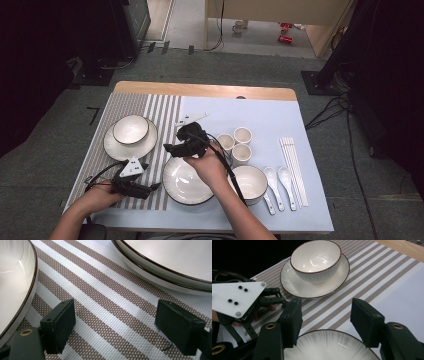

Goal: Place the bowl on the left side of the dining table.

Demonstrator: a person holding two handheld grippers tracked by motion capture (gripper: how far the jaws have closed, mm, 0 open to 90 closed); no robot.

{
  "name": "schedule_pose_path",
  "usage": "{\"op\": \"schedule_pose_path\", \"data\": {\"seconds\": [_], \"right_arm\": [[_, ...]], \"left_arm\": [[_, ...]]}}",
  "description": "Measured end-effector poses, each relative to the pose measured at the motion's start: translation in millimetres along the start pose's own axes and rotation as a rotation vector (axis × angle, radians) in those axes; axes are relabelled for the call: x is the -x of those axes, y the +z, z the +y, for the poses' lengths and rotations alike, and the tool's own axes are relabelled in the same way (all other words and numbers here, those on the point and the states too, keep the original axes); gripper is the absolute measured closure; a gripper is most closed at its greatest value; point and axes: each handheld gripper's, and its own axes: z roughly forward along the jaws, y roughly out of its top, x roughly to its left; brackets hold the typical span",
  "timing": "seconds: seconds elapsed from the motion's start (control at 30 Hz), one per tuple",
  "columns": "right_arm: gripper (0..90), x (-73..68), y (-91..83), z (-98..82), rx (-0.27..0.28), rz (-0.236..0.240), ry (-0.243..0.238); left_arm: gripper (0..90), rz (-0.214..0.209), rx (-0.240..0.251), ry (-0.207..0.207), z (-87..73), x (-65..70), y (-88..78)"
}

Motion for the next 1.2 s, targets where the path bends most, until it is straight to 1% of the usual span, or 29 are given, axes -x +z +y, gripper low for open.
{"op": "schedule_pose_path", "data": {"seconds": [0.2, 0.27, 0.33, 0.5, 0.63, 0.77, 0.93, 1.07, 1.2], "right_arm": [[42.8, 3.0, -12.3, -5.4, 0.026, -0.004, -0.014], [42.8, 4.9, -15.6, -7.5, 0.022, -0.002, -0.01], [42.8, 6.5, -18.6, -9.8, 0.02, -0.004, -0.016], [43.0, 10.7, -26.1, -14.2, 0.032, -0.003, -0.012], [43.2, 14.3, -31.9, -16.3, 0.042, 0.004, 0.001], [43.4, 17.0, -38.5, -19.2, 0.045, 0.007, -0.003], [43.5, 21.4, -45.0, -24.0, 0.035, -0.003, -0.013], [43.6, 26.7, -51.0, -29.1, 0.042, -0.006, -0.013], [43.6, 31.6, -57.3, -33.5, 0.047, -0.009, -0.001]], "left_arm": [[16.6, 0.0, 0.0, -0.001, 0.0, 0.1, 0.0], [16.6, 0.0, 0.0, -0.001, 0.0, 0.1, 0.0], [16.6, 0.0, 0.0, 0.0, 0.0, 0.0, 0.0], [16.6, 0.0, -0.001, 0.002, 0.0, -0.1, -0.1], [16.6, 0.0, -0.002, 0.002, 0.0, -0.1, -0.2], [16.6, 0.0, -0.002, 0.002, 0.0, -0.1, -0.2], [16.6, 0.001, -0.002, 0.002, 0.0, 0.0, -0.2], [16.6, 0.001, -0.002, 0.002, 0.0, 0.0, -0.1], [16.6, 0.001, -0.002, 0.002, 0.0, 0.0, -0.2]]}}
